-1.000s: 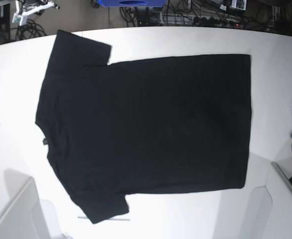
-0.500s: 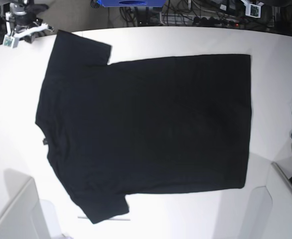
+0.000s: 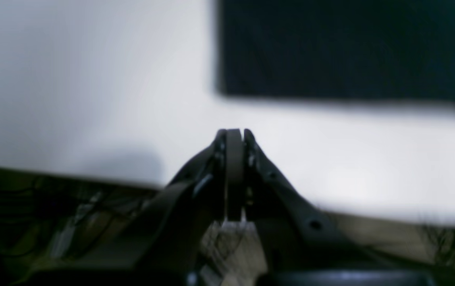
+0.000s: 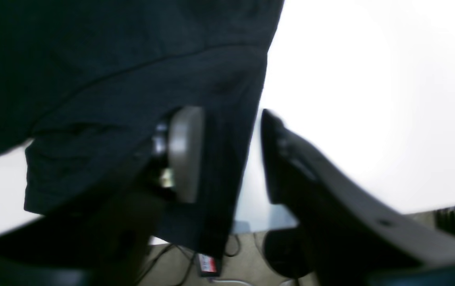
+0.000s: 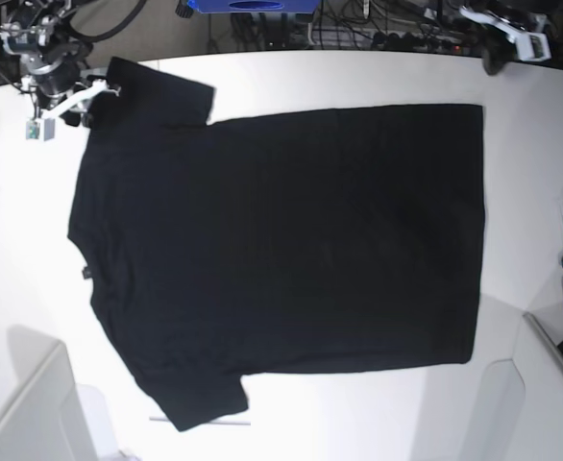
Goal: Fold the T-shirt properly
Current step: 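Lower both grippers to the shoulder corners of the black T-shirt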
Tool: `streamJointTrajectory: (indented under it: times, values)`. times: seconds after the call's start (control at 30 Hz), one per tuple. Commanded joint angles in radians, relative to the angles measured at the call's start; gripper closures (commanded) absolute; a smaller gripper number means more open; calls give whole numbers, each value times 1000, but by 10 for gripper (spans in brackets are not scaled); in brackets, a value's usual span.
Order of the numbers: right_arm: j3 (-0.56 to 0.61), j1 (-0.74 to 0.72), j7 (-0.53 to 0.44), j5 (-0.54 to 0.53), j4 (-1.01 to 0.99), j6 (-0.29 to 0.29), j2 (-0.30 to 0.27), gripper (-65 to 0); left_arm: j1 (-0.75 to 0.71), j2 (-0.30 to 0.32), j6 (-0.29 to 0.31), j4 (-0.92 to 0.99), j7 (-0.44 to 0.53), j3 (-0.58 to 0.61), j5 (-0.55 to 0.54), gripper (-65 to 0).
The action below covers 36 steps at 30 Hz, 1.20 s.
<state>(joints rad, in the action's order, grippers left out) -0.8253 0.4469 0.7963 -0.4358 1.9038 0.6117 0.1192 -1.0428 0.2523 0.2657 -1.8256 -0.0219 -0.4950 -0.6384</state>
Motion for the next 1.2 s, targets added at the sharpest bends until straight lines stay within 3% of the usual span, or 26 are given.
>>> streamJointTrajectory:
  times: [0.0, 0.17, 0.27, 0.4, 0.7, 0.87, 1.07, 1.17]
  values:
    - [-18, 3, 1, -41, 18, 6, -8, -303, -26, 11, 7, -6, 18, -23, -39, 0]
    - [-38, 0, 33, -100, 13, 4, -14, -312, -20, 15, 7, -3, 18, -43, -62, 0]
    - [-38, -13, 38, -100, -2, 4, -14, -317, -17, 14, 7, -1, 18, -35, -65, -104]
    - [-38, -41, 38, -99, -65, 4, -17, -318, 3, 12, 7, 7, 18, -34, -67, -188]
    - [-39, -56, 30, -99, -165, 4, -31, -320, 32, 12, 8, 53, 17, -34, -77, -202]
    - [-39, -58, 30, -99, -168, 4, -31, -320, 32, 22, 8, 54, 9, -34, -223, -204]
    - [-38, -58, 30, -99, -168, 3, -33, -320, 128, 37, 8, 54, -214, -44, -257, -206]
    - [-38, -58, 30, -97, -168, 3, -33, -320, 160, 34, 70, 54, -292, -44, -260, -275]
